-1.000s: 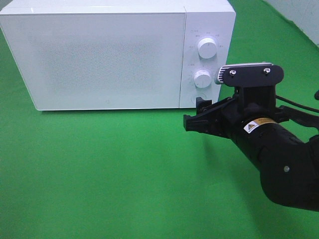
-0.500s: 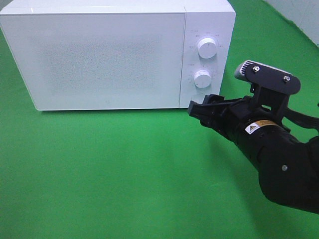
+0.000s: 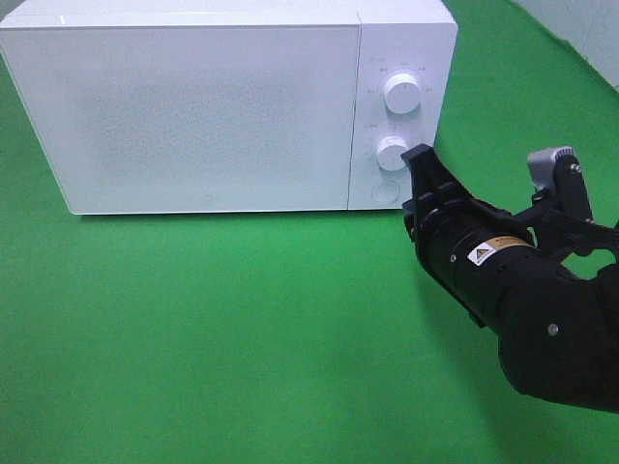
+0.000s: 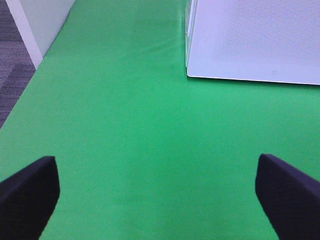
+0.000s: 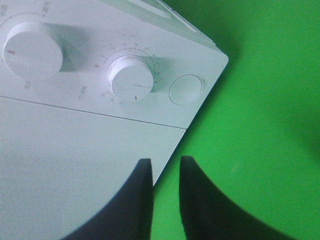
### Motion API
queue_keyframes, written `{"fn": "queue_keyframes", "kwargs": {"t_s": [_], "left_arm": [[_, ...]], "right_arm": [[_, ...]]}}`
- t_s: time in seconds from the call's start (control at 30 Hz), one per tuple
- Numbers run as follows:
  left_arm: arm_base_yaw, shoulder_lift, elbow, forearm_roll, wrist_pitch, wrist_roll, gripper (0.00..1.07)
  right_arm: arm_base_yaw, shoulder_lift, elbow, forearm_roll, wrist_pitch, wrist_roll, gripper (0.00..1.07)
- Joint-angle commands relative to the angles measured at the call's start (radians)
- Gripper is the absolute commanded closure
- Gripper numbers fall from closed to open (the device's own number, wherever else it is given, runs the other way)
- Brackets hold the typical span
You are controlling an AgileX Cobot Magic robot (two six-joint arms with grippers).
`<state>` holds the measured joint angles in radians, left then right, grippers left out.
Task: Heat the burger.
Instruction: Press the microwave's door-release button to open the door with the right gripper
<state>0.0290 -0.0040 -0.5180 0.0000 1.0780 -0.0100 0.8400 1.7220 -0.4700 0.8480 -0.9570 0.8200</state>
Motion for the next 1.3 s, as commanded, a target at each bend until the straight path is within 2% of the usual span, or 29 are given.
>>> {"fn": "queue_keyframes", "kwargs": {"t_s": [0.03, 0.07, 0.1, 0.37, 0.43, 0.67, 0.8, 1.3], "left_arm": [[0.001, -0.005, 0.003, 0.000, -0.010, 0.002, 0.06], [0.001, -0.005, 0.003, 0.000, -0.010, 0.002, 0.06], [0.001, -0.005, 0.003, 0.000, -0.010, 0.002, 0.06], [0.001, -0.005, 0.003, 0.000, -0.010, 0.002, 0.06], [0.001, -0.005, 0.003, 0.000, -0.010, 0.002, 0.06], [0.001, -0.005, 0.003, 0.000, -0.010, 0.002, 0.06], [0.001, -0.005, 0.003, 0.000, -0.010, 0.002, 0.06], [0.001, -0.005, 0.003, 0.000, -0.010, 0.002, 0.06]], "right_arm": [[0.003, 0.004, -0.009, -0.015, 0.001, 0.169, 1.02], [0.003, 0.004, -0.009, -0.015, 0.001, 0.169, 1.02], [0.003, 0.004, -0.009, -0.003, 0.000, 0.219, 1.07], [-0.029, 0.004, -0.010, 0.000, 0.003, 0.311, 1.07], [-0.069, 0.024, -0.046, -0.015, 0.034, 0.318, 1.07], [-0.108, 0.093, -0.108, -0.073, 0.054, 0.388, 1.07], [-0.154, 0.168, -0.183, -0.135, 0.087, 0.432, 1.07], [-0.238, 0.311, -0.341, -0.171, 0.162, 0.435, 1.07]]}}
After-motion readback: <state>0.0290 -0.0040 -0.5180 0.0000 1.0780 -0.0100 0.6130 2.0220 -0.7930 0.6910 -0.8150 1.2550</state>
